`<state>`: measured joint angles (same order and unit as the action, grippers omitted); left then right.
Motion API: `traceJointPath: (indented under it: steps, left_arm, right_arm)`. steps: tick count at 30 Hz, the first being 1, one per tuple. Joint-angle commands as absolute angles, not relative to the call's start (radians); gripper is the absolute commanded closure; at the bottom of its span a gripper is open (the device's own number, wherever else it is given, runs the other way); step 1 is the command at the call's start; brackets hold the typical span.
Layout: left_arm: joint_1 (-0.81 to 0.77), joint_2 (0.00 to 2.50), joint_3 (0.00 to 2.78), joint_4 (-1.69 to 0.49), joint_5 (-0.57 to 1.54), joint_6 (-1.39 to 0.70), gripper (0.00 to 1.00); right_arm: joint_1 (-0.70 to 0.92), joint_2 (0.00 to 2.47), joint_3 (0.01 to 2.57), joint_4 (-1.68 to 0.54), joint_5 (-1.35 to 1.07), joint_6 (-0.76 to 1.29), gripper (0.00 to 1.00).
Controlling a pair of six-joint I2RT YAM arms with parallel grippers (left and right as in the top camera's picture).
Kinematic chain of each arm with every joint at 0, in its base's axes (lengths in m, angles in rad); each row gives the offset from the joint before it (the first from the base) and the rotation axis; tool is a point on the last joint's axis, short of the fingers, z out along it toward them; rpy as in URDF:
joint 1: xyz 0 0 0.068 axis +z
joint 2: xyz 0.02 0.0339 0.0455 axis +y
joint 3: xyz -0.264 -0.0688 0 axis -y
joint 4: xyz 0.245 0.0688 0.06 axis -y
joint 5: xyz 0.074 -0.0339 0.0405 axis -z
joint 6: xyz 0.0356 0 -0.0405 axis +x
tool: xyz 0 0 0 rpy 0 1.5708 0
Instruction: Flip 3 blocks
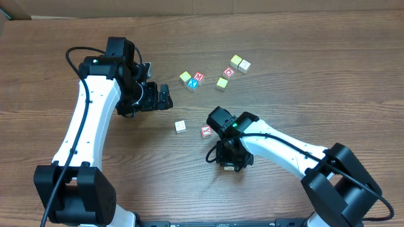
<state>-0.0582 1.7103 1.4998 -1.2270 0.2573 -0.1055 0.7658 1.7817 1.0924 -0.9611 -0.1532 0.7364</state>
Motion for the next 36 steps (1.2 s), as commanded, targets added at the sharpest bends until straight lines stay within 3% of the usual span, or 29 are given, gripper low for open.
traceJointPath:
  steps: [1, 20, 22, 24, 26, 36]
  left_arm:
    - [-0.054, 1.709, 1.519, -1.225, 0.26, -0.12, 0.0]
    - [-0.054, 1.709, 1.519, -1.209, 0.26, -0.12, 0.0]
    - [-0.054, 1.709, 1.519, -1.205, 0.26, -0.12, 0.0]
    - [-0.054, 1.709, 1.519, -1.202, 0.26, -0.12, 0.0]
    - [-0.054, 1.709, 1.519, -1.2, 0.26, -0.12, 0.0]
    - [-0.054, 1.709, 1.519, -1.199, 0.26, -0.12, 0.0]
  right_arm:
    - [0.765, 1.758, 1.084, -0.954, -0.155, 0.763, 0.81]
    - [0.765, 1.758, 1.02, -0.912, -0.151, 0.759, 0.73]
    - [0.765, 1.758, 1.02, -0.912, -0.151, 0.759, 0.68]
    - [0.765, 1.758, 1.02, -0.912, -0.151, 0.759, 0.52]
    - [0.765, 1.758, 1.02, -0.912, -0.151, 0.759, 0.45]
    - [0.764, 1.758, 1.057, -0.914, -0.151, 0.76, 0.43]
